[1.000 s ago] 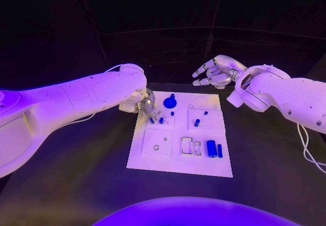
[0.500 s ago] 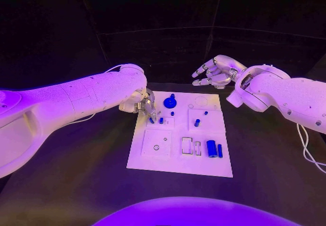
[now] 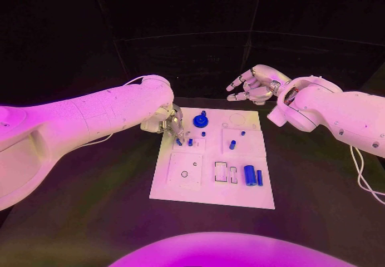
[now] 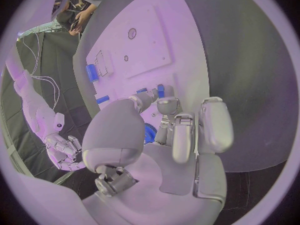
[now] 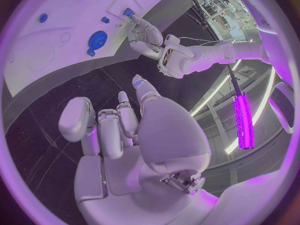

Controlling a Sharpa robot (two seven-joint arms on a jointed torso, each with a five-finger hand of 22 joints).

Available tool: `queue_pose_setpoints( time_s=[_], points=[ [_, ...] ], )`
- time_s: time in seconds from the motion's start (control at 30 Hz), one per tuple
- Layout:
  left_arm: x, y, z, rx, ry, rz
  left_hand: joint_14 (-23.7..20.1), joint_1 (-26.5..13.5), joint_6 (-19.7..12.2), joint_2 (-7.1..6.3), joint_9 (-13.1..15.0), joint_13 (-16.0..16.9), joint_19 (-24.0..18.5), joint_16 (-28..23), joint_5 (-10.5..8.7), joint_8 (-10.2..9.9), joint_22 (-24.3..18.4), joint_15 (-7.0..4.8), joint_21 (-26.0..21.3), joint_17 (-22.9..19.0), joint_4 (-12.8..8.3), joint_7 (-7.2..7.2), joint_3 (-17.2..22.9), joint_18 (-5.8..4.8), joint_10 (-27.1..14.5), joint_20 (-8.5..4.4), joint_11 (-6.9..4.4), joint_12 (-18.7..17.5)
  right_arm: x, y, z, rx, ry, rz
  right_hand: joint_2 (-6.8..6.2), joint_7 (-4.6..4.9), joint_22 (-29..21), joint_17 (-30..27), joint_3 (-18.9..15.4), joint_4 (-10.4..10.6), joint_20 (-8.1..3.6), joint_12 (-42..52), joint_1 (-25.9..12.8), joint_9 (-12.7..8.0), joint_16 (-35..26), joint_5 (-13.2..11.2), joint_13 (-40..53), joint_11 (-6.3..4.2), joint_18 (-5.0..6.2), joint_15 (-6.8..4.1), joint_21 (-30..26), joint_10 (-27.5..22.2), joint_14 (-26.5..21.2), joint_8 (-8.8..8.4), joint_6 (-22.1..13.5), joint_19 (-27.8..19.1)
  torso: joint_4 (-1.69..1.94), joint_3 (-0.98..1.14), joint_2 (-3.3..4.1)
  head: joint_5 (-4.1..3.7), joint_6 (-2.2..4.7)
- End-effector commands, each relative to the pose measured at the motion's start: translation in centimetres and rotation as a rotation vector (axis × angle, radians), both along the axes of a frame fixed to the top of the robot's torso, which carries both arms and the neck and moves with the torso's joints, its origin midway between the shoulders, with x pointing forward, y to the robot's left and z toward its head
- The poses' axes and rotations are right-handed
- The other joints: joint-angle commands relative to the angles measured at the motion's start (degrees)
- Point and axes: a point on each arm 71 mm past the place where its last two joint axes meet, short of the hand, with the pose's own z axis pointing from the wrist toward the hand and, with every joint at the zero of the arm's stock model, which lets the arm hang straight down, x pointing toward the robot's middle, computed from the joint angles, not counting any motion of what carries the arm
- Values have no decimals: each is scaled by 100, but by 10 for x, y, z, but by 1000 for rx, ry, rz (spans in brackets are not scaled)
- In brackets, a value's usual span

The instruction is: Assemble the parts on the task board

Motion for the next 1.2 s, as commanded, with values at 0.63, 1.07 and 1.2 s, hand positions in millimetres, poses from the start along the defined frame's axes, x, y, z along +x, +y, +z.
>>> queue_pose_setpoints(
  time_s=[0.63,1.07,1.2],
  points=[
    [-1,0,-6,39,-1,13,596,-431,111,166,57,83,30,18,-63,18,88,13,75,1509,-415,-82,77,-59,75,15,-55,61,0,0,1,1,-3,10,56,1,-7,133,21,24,3,-19,6,-6,-34,19,-9,-2,40,-45,-25,-38,311,24,23,-40,3,-1,-1,-21,-6],
    [-1,1,-6,45,-1,20,596,-685,239,76,56,157,65,18,-69,-11,195,-12,166,1509,-293,-124,-309,-80,121,-6,-87,125,-1,0,2,1,-3,10,56,1,-7,133,21,24,3,-19,6,-6,-34,19,-9,-2,40,-45,-25,-38,311,24,23,-40,5,-2,-1,-15,-10],
    [-1,1,-6,46,-2,21,596,-686,249,62,57,167,68,18,-68,-13,204,-15,174,1509,-302,-130,-338,-82,126,-8,-92,133,-1,0,2,2,-3,10,56,1,-7,133,21,24,3,-19,6,-6,-34,19,-9,-2,40,-45,-25,-38,311,24,23,-40,3,0,-2,-14,-12]
  ],
)
